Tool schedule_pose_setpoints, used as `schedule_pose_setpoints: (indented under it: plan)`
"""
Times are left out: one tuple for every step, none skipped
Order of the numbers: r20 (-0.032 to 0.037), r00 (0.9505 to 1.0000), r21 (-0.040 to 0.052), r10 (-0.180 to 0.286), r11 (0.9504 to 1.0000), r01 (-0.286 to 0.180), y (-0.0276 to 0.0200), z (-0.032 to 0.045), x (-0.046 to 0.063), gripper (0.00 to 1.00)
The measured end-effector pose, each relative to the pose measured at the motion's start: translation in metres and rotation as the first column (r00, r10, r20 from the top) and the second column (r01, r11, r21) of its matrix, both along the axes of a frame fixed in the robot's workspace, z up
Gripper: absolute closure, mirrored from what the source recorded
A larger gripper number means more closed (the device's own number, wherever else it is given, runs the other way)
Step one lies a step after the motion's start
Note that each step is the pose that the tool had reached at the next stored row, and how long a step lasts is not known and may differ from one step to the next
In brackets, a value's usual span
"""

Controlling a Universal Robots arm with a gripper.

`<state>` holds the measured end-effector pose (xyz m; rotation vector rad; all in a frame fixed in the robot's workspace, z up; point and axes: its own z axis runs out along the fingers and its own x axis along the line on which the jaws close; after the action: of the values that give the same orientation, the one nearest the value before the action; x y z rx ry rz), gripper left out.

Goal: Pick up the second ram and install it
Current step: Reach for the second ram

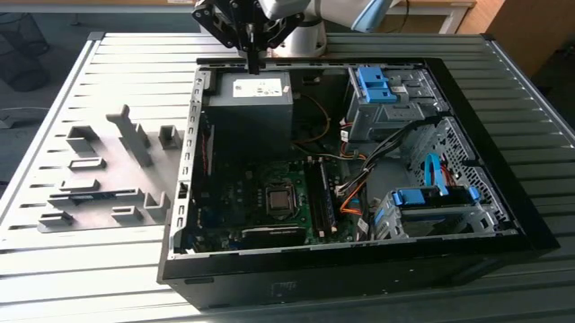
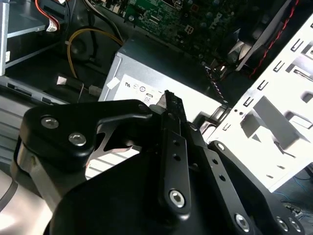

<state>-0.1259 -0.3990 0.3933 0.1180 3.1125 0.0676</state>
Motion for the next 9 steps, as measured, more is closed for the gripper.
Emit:
schedule_pose_setpoints:
  plan:
    - [0.0, 1.0, 0.0, 0.0, 1.0, 0.0, 0.0, 0.0, -0.001, 0.89]
    - [0.0, 1.0, 0.0, 0.0, 1.0, 0.0, 0.0, 0.0, -0.002, 0.89]
    - [0.0, 1.0, 0.0, 0.0, 1.0, 0.0, 0.0, 0.0, -0.004, 0.89]
    - [0.0, 1.0, 0.0, 0.0, 1.0, 0.0, 0.0, 0.0, -0.005, 0.89]
    - [0.0, 1.0, 0.0001, 0.0, 1.0, 0.0, 0.0, -0.0001, -0.006, 0.89]
    - [0.0, 1.0, 0.0, 0.0, 1.0, 0.0, 0.0, 0.0, -0.008, 0.89]
    - [0.0, 1.0, 0.0001, 0.0, 1.0, 0.0, 0.0, -0.0001, -0.009, 0.89]
    - [0.0, 1.0, 0.0001, 0.0, 1.0, 0.0, 0.0, -0.0001, -0.011, 0.89]
    - [0.0, 1.0, 0.0001, 0.0, 1.0, 0.0, 0.0, 0.0, -0.012, 0.89]
